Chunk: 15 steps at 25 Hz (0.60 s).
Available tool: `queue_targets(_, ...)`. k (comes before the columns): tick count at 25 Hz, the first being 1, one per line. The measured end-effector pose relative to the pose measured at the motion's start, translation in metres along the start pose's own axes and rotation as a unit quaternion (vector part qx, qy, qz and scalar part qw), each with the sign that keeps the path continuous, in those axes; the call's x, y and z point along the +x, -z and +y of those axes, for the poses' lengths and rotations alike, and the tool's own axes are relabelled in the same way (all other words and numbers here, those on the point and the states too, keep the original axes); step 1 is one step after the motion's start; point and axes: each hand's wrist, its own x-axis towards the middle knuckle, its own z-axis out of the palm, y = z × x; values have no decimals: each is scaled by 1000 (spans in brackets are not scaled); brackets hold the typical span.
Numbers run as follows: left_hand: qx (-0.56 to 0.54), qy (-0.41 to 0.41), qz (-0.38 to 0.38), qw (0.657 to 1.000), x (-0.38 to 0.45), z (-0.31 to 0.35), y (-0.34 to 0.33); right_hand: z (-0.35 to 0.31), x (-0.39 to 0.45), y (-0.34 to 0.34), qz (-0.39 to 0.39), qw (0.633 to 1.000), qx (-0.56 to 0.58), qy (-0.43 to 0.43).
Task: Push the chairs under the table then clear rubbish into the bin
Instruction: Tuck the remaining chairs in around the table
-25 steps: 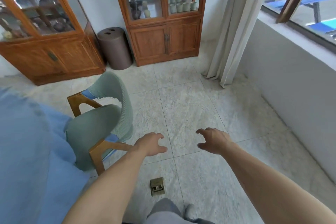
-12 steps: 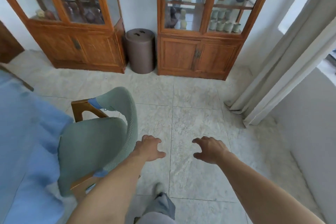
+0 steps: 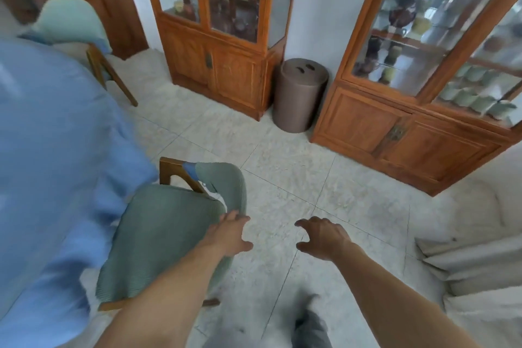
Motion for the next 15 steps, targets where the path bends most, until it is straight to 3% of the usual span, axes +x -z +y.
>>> queue_targets(7, -97, 168, 30, 980, 60, 1, 15, 21, 150, 66, -26, 979, -87, 184)
queue_targets(15, -216, 390, 63, 893, 58, 36, -20, 32, 246, 116, -64, 907, -231, 346)
